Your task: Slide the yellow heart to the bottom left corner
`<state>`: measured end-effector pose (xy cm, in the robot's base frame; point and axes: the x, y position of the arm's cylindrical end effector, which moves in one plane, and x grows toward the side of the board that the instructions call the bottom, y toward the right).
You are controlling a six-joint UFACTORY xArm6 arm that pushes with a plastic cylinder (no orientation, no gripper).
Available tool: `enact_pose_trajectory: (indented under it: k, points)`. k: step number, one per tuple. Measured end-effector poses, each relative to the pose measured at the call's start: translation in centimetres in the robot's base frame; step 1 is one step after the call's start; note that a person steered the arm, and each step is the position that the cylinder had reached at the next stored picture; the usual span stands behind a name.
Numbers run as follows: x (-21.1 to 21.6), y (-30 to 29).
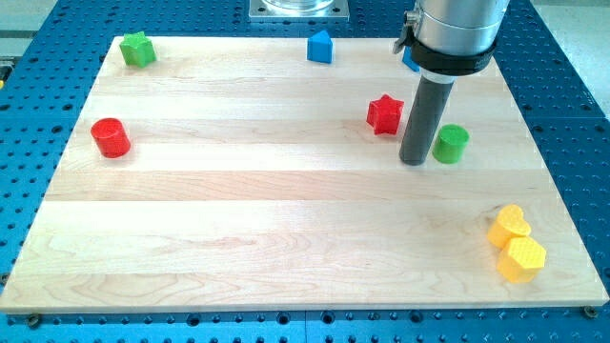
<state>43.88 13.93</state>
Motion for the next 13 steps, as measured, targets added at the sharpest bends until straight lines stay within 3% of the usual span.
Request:
enact_pose_trajectory:
  k: [4, 6, 8, 9, 12, 13]
  points:
    - [0.1, 0.6]
    - [5.0, 17.5]
    - [6.5, 18.4]
    - [9.3, 13.2]
    - [11.5, 6.7]
    - [10.7, -5.7]
